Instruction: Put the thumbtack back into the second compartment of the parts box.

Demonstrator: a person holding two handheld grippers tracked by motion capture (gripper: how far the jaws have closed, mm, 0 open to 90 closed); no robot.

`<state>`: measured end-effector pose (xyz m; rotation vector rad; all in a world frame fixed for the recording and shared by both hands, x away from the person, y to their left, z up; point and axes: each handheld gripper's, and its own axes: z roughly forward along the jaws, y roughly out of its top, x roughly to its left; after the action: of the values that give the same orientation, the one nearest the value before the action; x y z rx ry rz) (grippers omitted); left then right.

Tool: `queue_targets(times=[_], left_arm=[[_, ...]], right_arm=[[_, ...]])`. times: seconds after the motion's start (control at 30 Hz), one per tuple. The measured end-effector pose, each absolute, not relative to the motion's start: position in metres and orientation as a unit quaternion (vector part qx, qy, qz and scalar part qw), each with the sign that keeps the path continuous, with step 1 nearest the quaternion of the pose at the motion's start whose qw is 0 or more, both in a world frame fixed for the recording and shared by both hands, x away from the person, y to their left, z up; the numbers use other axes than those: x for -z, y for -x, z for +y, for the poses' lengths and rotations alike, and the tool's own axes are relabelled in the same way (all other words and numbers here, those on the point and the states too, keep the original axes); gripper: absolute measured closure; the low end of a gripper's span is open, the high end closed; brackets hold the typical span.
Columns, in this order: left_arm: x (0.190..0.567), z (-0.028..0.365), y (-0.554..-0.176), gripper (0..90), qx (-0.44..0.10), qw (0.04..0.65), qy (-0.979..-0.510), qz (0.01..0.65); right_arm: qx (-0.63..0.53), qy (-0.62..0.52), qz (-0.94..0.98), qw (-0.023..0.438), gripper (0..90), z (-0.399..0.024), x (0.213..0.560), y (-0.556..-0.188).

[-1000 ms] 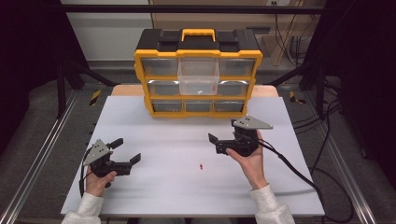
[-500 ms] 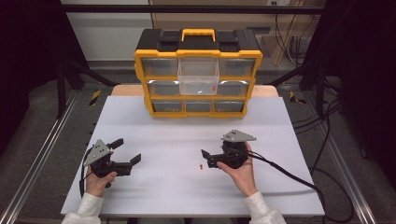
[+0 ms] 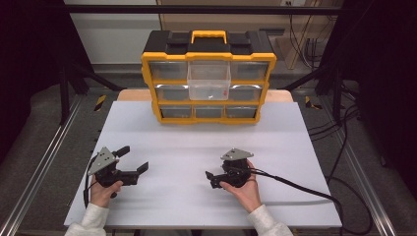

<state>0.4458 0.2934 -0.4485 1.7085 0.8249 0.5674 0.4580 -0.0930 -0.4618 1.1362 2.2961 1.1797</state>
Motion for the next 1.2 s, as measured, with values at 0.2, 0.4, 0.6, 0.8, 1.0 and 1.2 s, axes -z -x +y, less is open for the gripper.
queue_targets(times=[0.2,0.4,0.6,0.8,1.0,1.2], left_arm=[[0.449,0.294,-0.446,3.6,-0.24,0.549,-0.721,0.349],[0.449,0.294,-0.446,3.6,-0.24,0.548,-0.721,0.349],[0.449,0.294,-0.446,3.6,-0.24,0.548,-0.721,0.35],[0.449,0.294,-0.446,3.7,-0.24,0.549,-0.72,0.35],[0.449,0.294,-0.446,3.7,-0.241,0.548,-0.72,0.351],[0.449,0.294,-0.446,3.8,-0.241,0.548,-0.72,0.35]], right_arm=[[-0.396,-0.392,0.815,0.156,28.5,-0.088,0.474,-0.457],[-0.386,-0.392,0.823,0.144,48.5,-0.085,0.481,-0.458],[-0.382,-0.393,0.825,0.139,60.1,-0.084,0.484,-0.458],[-0.379,-0.388,0.829,0.135,72.8,-0.084,0.485,-0.458],[-0.377,-0.385,0.832,0.133,84.4,-0.084,0.485,-0.458],[-0.376,-0.378,0.836,0.129,85.4,-0.085,0.484,-0.46]])
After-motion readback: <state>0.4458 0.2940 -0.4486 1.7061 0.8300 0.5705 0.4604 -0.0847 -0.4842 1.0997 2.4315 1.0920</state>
